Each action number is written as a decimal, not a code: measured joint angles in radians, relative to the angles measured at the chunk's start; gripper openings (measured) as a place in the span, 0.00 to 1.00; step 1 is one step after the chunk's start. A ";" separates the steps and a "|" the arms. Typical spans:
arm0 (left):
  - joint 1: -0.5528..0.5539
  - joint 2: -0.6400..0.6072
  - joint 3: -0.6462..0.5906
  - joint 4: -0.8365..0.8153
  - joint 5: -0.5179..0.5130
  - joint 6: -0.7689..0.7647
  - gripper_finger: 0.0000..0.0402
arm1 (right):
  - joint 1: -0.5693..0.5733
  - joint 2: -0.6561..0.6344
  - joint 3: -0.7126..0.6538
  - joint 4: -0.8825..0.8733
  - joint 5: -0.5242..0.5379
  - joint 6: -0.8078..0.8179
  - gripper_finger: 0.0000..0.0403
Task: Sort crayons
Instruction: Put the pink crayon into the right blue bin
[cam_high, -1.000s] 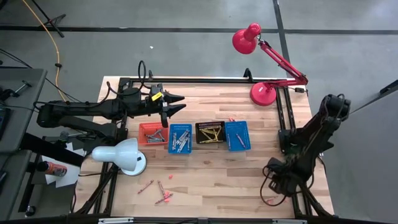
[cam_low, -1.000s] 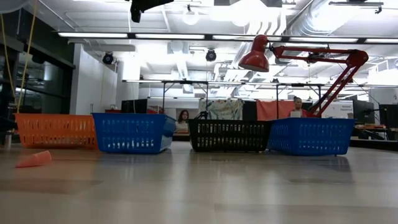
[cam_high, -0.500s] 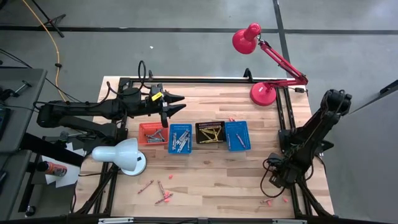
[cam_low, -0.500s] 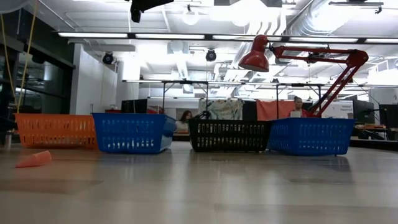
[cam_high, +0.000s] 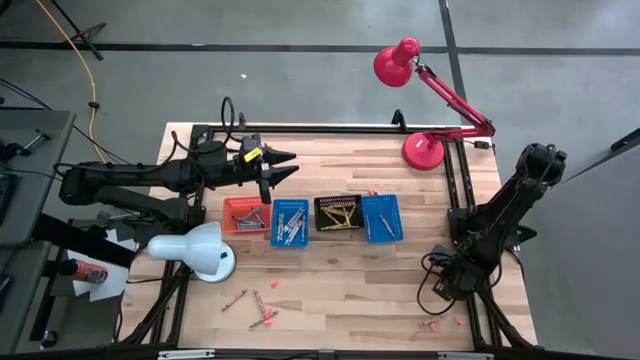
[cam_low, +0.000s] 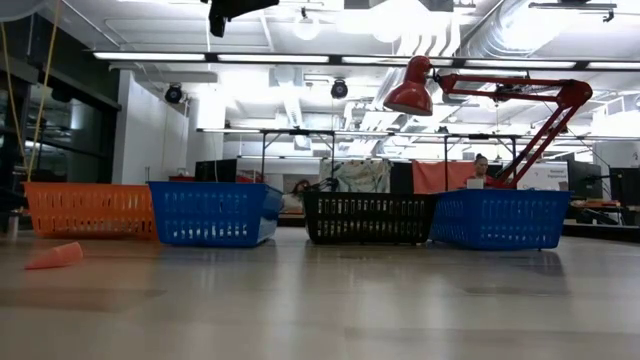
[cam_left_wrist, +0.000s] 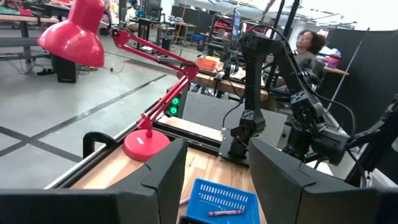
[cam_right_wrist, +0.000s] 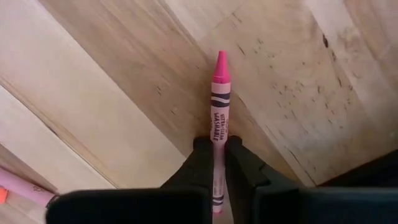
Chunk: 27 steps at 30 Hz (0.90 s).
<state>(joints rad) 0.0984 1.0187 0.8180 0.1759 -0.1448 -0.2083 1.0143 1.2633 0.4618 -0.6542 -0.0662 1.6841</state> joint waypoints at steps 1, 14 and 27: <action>0.000 0.000 0.000 0.000 0.000 0.000 0.40 | -0.004 0.000 0.000 0.001 -0.005 -0.006 0.03; 0.000 0.000 0.000 0.000 0.003 0.001 0.40 | -0.035 0.002 0.002 0.011 -0.032 -0.068 0.01; 0.000 -0.003 0.000 0.000 0.004 0.001 0.40 | -0.085 -0.075 0.127 0.113 0.255 -0.111 0.00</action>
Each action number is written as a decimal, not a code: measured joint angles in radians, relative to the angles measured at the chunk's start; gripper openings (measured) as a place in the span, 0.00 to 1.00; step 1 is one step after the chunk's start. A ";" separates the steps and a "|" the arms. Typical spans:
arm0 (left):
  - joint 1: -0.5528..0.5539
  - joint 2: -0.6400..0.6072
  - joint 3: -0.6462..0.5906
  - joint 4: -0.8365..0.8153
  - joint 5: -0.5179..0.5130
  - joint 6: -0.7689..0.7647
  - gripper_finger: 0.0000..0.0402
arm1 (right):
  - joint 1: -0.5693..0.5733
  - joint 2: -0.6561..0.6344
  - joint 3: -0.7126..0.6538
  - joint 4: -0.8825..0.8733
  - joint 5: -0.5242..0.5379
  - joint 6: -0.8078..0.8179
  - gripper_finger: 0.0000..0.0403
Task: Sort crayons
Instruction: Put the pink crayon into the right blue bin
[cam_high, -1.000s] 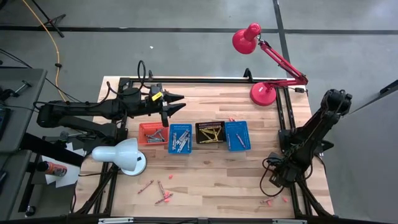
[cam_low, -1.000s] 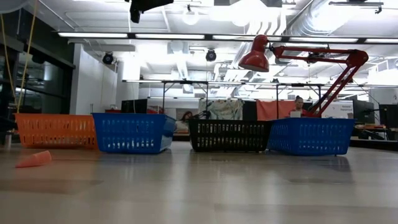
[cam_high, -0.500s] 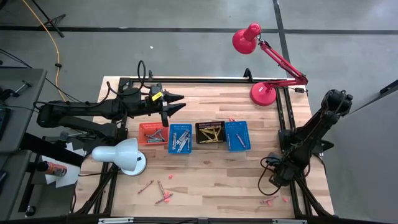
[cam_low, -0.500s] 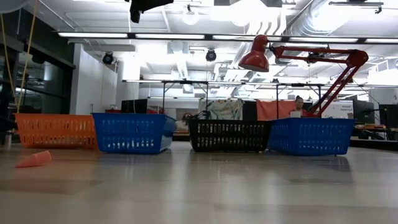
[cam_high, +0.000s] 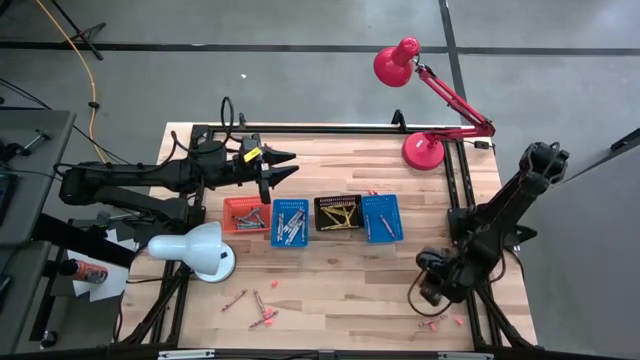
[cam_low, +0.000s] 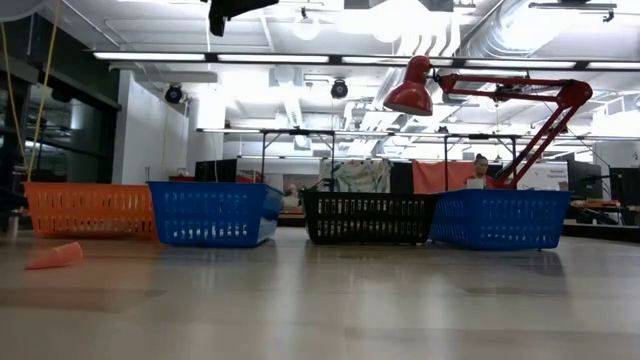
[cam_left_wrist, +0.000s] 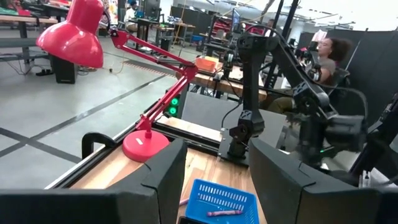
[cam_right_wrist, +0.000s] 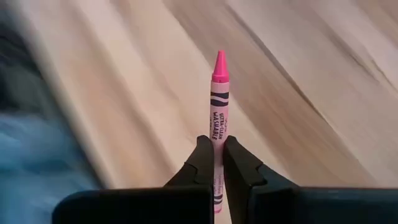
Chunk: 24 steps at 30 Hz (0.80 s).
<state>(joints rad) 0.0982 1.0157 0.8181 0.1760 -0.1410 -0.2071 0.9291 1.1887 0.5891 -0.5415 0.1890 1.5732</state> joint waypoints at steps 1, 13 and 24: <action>0.000 0.000 0.000 0.000 0.000 0.000 0.40 | -0.018 -0.008 0.010 0.042 0.055 -0.012 0.00; -0.001 0.000 0.000 0.019 0.000 -0.016 0.40 | -0.422 -0.189 0.045 0.377 0.347 -0.684 0.00; -0.002 0.000 0.000 0.083 0.072 -0.098 0.40 | -0.797 -0.443 0.043 0.499 0.089 -1.155 0.00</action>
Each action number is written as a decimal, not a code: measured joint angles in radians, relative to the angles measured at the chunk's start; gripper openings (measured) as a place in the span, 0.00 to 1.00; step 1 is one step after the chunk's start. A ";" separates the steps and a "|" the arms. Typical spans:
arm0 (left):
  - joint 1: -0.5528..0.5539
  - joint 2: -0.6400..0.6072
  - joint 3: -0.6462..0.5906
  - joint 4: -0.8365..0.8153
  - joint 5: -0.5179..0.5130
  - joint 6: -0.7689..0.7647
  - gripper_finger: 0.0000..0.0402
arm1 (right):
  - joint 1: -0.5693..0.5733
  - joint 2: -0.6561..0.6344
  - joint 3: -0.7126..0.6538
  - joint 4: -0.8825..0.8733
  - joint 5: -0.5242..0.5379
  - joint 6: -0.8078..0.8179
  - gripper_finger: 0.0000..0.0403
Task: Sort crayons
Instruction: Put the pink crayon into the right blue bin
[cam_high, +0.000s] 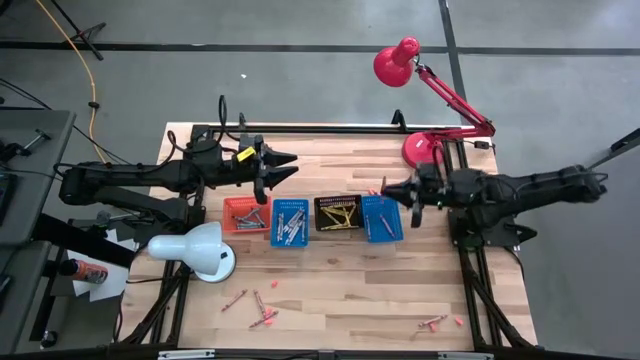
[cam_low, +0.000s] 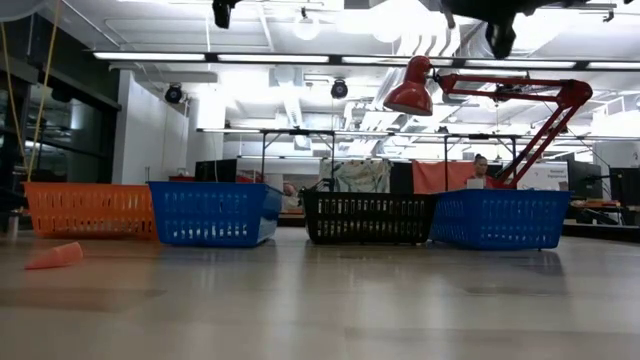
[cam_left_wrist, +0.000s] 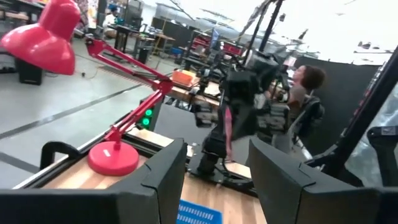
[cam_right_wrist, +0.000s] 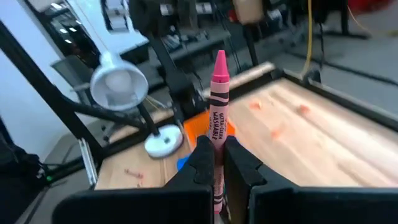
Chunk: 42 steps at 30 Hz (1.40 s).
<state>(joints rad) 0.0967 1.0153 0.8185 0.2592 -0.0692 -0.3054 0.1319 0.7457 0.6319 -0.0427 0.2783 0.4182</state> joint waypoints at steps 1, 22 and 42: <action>-0.001 0.000 0.000 0.001 0.003 -0.003 0.40 | -0.029 -0.009 0.000 0.015 -0.032 -0.021 0.00; 0.000 0.000 0.000 0.000 0.004 -0.007 0.40 | -0.154 0.143 -0.002 -0.331 -0.207 0.186 0.00; 0.000 0.000 0.000 -0.009 0.001 -0.006 0.40 | -0.151 0.551 -0.002 -0.395 -0.262 0.815 0.03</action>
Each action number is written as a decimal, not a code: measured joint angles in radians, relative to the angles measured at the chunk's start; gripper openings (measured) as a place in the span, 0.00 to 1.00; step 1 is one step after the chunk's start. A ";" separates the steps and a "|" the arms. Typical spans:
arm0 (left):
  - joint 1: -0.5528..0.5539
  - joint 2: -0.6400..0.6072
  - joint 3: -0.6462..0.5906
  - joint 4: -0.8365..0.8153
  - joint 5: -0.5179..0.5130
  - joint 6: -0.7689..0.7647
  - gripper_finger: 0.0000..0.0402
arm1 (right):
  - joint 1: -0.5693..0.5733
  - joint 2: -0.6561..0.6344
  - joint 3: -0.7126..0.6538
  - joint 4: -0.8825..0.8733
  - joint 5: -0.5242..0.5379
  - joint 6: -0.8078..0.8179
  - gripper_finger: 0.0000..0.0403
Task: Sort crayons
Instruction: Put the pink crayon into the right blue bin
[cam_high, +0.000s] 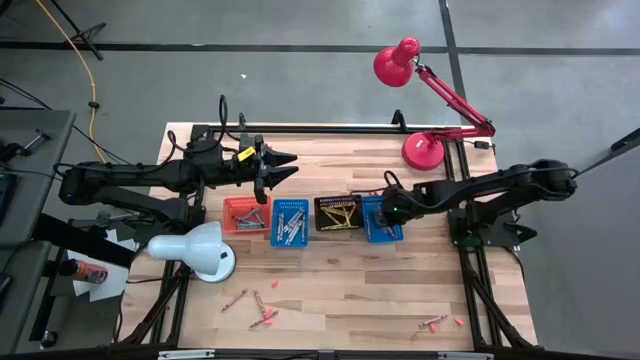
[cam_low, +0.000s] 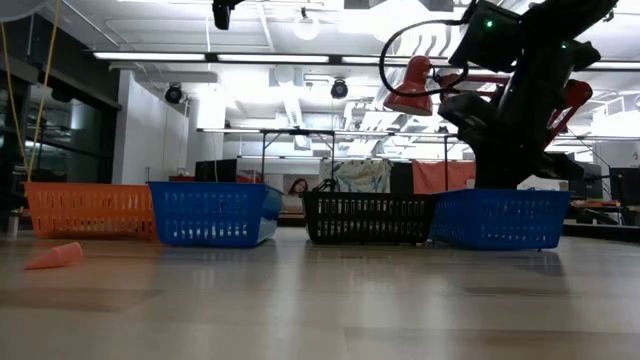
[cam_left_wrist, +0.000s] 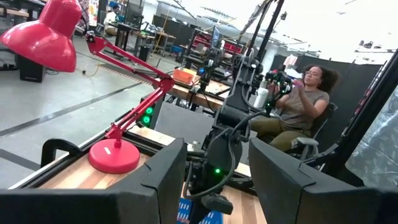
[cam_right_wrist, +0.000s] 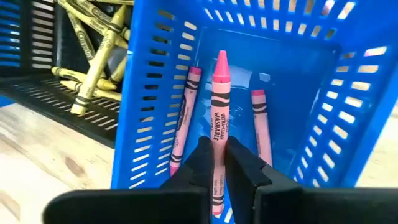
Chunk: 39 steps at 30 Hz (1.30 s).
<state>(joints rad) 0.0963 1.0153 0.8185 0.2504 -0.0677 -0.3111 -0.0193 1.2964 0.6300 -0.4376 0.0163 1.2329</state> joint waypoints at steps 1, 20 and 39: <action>0.000 0.000 0.000 0.000 0.000 0.000 0.40 | 0.000 0.000 0.000 0.004 -0.001 0.009 0.04; 0.000 0.000 0.000 -0.003 0.002 0.034 0.40 | 0.019 -0.270 0.062 0.086 -0.015 -0.350 0.46; 0.001 0.000 0.000 -0.002 0.007 0.079 0.40 | -0.017 -0.296 0.061 0.682 0.024 -0.901 0.10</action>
<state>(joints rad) 0.0975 1.0155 0.8185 0.2481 -0.0605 -0.2325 -0.0358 1.0004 0.6907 0.2447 0.0401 0.3317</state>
